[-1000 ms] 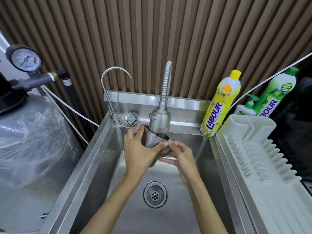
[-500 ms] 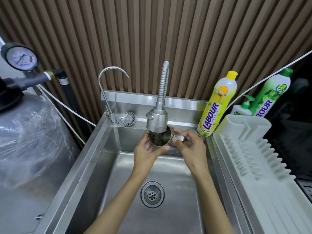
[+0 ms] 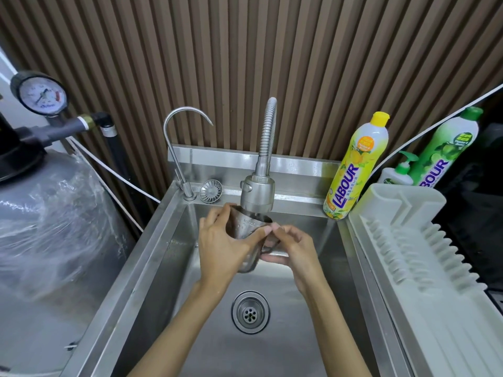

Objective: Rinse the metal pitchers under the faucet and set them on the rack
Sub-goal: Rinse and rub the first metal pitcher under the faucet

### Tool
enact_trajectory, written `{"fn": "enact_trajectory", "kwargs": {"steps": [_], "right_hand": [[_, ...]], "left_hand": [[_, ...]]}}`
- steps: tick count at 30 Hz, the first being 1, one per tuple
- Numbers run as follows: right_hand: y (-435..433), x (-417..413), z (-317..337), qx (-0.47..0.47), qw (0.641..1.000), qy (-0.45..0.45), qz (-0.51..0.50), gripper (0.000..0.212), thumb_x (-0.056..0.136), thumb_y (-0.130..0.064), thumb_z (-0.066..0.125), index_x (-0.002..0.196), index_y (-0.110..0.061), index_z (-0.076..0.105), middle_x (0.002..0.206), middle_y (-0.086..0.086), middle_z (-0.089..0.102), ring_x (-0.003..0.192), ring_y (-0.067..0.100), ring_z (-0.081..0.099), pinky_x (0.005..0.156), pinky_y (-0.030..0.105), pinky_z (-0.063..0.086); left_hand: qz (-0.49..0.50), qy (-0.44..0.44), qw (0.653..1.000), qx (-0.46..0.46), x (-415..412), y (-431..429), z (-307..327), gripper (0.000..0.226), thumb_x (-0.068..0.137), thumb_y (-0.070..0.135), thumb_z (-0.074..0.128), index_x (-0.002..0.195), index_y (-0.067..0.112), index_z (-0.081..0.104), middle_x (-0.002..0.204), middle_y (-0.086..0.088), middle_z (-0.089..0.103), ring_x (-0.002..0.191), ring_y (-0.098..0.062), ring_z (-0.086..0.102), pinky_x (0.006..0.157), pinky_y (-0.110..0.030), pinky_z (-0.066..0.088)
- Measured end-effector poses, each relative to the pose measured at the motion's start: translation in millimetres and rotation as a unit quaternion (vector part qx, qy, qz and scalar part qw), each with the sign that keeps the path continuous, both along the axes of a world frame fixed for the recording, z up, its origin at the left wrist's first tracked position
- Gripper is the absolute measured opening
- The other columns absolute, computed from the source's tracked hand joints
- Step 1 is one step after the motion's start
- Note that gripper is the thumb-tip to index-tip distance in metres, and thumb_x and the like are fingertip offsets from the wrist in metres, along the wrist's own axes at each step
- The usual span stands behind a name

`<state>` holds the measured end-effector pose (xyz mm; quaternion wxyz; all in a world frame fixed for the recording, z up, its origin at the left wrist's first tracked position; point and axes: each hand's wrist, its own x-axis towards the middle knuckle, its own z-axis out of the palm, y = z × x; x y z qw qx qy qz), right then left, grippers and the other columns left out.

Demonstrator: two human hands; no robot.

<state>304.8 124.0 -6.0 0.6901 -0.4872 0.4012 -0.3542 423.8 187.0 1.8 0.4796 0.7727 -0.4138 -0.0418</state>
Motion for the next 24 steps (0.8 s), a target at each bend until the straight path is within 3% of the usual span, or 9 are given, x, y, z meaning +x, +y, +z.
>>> {"fn": "enact_trajectory", "kwargs": {"steps": [3,7,9,12,15,17,19,21,24], "right_hand": [[-4,-9,16,-0.036,0.993,0.106,-0.035,0.019,0.084,-0.019,0.068,0.078,-0.003,0.059,0.088,0.017,0.071,0.070,0.014,0.072,0.053,0.035,0.059],[-5,-18,29,-0.194,0.944,0.250,-0.090,0.022,0.076,-0.026,0.073,0.063,-0.017,0.057,0.073,0.010,0.070,0.069,0.025,0.068,0.065,0.044,0.059],[-4,-18,33,-0.256,0.928,0.255,-0.095,0.029,0.077,-0.021,0.072,0.058,-0.022,0.050,0.074,0.001,0.070,0.073,0.021,0.067,0.072,0.038,0.056],[-3,-15,31,-0.241,0.956,0.146,-0.084,0.026,0.081,-0.006,0.067,0.065,-0.016,0.050,0.102,-0.005,0.071,0.092,0.007,0.067,0.084,0.023,0.052],[-9,-7,17,-0.159,0.986,0.003,-0.057,0.027,0.085,-0.002,0.062,0.067,-0.016,0.048,0.113,-0.008,0.068,0.108,0.007,0.062,0.096,0.027,0.046],[-13,2,9,-0.091,0.991,-0.091,-0.034,0.025,0.087,0.000,0.057,0.069,-0.012,0.046,0.120,-0.001,0.066,0.115,0.018,0.060,0.096,0.033,0.046],[-14,10,3,-0.020,0.985,-0.170,-0.008,0.024,0.089,0.003,0.052,0.070,-0.009,0.044,0.122,0.010,0.063,0.114,0.028,0.058,0.093,0.034,0.051],[-10,15,-1,0.027,0.979,-0.201,0.012,0.021,0.090,0.002,0.050,0.071,-0.007,0.045,0.109,0.016,0.063,0.107,0.033,0.057,0.091,0.039,0.053],[-2,14,-4,0.047,0.986,-0.158,0.015,0.019,0.089,-0.005,0.054,0.071,-0.007,0.049,0.082,0.014,0.065,0.089,0.030,0.063,0.086,0.046,0.056]], "left_hand": [[-0.020,0.066,0.997,0.037,-2,3,-5,0.069,0.047,0.080,0.058,0.080,0.019,0.064,0.077,0.005,0.057,0.075,-0.013,0.060,0.063,-0.015,0.039],[-0.108,0.237,0.965,0.024,-4,-2,-14,0.036,0.059,0.042,0.083,0.090,0.030,0.070,0.088,0.004,0.073,0.080,0.000,0.068,0.070,-0.003,0.045],[-0.153,0.309,0.939,-0.002,-5,-7,-18,0.038,0.063,0.020,0.084,0.096,0.027,0.068,0.095,0.002,0.074,0.088,-0.003,0.068,0.075,-0.007,0.048],[-0.176,0.343,0.921,-0.061,-5,-15,-19,0.058,0.061,0.002,0.082,0.114,0.013,0.061,0.106,0.002,0.071,0.102,-0.009,0.066,0.087,-0.015,0.050],[-0.161,0.319,0.926,-0.121,-2,-20,-14,0.076,0.056,-0.003,0.084,0.122,0.019,0.054,0.118,0.005,0.065,0.113,-0.006,0.060,0.101,-0.022,0.044],[-0.140,0.253,0.948,-0.134,2,-19,-7,0.082,0.050,0.008,0.087,0.114,0.046,0.052,0.115,0.022,0.062,0.111,0.005,0.056,0.097,-0.014,0.042],[-0.128,0.178,0.966,-0.134,3,-13,4,0.081,0.049,0.016,0.086,0.105,0.059,0.048,0.106,0.034,0.057,0.103,0.020,0.050,0.088,-0.002,0.035],[-0.108,0.112,0.979,-0.131,4,-6,14,0.077,0.050,0.015,0.087,0.108,0.046,0.047,0.105,0.033,0.049,0.098,0.023,0.046,0.082,0.005,0.030],[-0.066,0.036,0.993,-0.085,9,-4,17,0.077,0.047,0.030,0.089,0.117,0.029,0.056,0.103,0.028,0.050,0.103,0.004,0.043,0.082,0.006,0.025]]}}
